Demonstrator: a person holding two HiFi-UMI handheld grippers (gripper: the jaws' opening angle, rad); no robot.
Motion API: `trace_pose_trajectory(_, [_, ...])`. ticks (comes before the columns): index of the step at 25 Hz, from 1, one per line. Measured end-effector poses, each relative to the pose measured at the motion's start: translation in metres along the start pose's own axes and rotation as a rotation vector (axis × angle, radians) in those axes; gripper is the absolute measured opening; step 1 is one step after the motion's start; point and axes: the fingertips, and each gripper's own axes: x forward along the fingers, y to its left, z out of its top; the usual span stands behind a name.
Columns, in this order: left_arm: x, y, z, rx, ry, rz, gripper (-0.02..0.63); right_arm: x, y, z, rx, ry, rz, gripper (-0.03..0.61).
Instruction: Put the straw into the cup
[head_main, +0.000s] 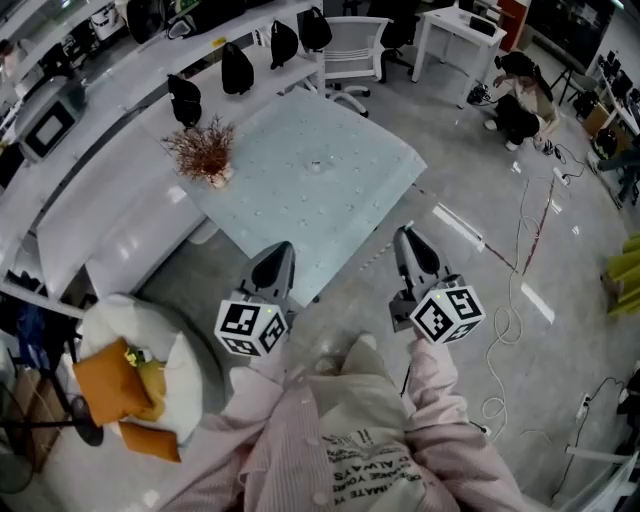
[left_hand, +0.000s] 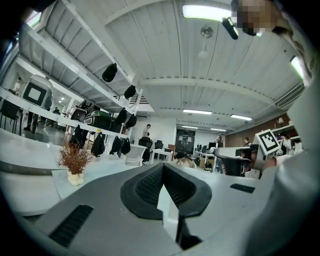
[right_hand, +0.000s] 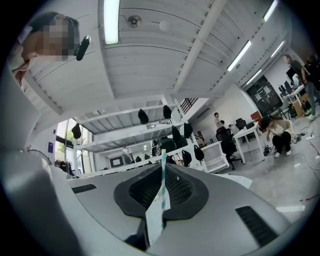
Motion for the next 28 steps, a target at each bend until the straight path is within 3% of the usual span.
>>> trace_pose_trajectory(9, [0.047,0.029,-0.006,-0.016,0.006,0.051,0.000,0.057,-0.041,-0.008,0.022,0.018,0.015,0.016])
trace_pose_trajectory(28, [0.219,0.108,0.008,-0.081,-0.001,0.205,0.000,0.270,-0.150,0.008,0.055,0.131,0.176,0.017])
